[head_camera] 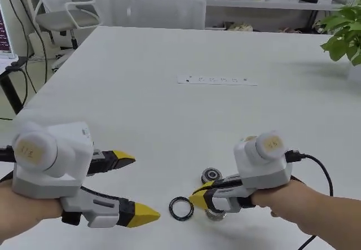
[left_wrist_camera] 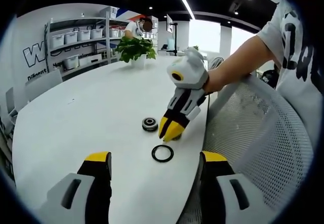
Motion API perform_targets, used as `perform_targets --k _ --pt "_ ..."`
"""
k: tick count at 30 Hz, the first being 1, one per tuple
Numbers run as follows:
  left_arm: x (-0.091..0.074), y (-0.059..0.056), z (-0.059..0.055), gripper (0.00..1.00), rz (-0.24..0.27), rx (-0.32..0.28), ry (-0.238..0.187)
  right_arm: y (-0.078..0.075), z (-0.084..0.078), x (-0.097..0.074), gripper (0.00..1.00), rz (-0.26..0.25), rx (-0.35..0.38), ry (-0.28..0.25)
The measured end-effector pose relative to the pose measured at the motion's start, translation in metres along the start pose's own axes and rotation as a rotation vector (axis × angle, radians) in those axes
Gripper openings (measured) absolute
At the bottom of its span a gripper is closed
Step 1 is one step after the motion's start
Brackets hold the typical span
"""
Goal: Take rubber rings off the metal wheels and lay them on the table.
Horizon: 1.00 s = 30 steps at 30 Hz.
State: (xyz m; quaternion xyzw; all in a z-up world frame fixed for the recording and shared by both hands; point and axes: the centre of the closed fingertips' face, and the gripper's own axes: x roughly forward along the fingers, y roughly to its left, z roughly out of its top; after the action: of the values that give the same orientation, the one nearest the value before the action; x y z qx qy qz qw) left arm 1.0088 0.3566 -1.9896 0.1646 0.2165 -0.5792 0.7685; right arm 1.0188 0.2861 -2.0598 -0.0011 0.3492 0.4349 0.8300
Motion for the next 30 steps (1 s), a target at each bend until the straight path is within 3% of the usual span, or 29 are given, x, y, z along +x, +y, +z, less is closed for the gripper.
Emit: perform_targets --k 14,30 --pt "0.012 0.009 0.008 0.67 -0.013 0.001 0.010 -0.015 0.009 -0.018 0.08 -0.025 0.013 -0.046" --pt "0.038 0.016 0.027 0.66 -0.039 0.044 0.016 -0.043 0.014 -0.040 0.12 -0.083 0.017 -0.086"
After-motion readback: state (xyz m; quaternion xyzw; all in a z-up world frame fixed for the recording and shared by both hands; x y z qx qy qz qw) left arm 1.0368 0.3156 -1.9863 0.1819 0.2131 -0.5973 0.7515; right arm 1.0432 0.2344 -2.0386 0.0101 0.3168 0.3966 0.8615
